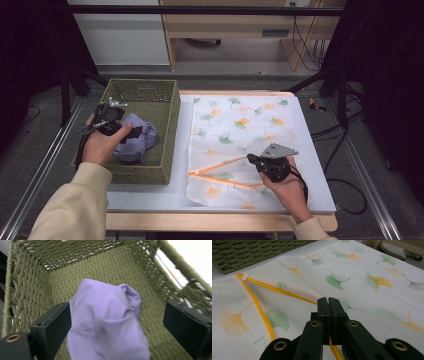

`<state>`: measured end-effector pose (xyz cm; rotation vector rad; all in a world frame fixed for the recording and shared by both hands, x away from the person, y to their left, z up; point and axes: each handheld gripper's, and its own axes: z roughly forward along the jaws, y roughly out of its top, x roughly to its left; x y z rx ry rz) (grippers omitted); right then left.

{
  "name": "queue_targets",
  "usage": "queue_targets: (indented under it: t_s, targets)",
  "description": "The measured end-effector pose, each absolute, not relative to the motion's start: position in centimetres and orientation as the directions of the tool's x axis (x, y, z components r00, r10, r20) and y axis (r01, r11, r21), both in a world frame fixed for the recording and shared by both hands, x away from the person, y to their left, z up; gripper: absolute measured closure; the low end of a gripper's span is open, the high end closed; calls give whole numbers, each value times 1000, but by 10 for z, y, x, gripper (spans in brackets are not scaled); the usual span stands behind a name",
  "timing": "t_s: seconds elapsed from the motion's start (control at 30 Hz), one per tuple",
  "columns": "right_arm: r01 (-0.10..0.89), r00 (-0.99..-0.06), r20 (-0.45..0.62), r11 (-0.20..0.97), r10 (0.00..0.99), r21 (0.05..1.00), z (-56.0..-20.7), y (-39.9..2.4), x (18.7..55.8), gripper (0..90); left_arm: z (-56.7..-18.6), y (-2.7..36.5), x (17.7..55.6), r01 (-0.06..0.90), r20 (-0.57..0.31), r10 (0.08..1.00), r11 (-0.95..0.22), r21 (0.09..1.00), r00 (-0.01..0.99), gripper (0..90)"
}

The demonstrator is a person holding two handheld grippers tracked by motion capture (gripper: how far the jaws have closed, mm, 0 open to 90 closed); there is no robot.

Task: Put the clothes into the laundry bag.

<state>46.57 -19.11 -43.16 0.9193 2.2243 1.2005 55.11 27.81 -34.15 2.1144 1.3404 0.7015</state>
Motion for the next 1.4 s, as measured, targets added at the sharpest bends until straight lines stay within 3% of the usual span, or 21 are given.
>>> queue_targets:
  t_s: [0.33,0.53,1.0,1.17,1.4]
  targets:
    - [348,-681,-67,403,729,847,-433,-192,467,888,-357,284,574,662,42,920,-312,682,391,61]
    - [346,-685,-75,414,725,842,-433,-190,466,887,-361,275,577,651,88,923,-330,684,375,49]
    - [349,-690,-77,424,720,836,-435,-189,467,887,-380,280,591,671,44,936,-283,686,349,60]
    - [349,-688,-76,421,722,837,-434,-190,467,886,-390,283,595,702,58,937,-298,647,345,95]
    - [352,-691,-75,426,719,833,-435,-189,468,886,-402,286,601,728,15,938,-278,627,345,70]
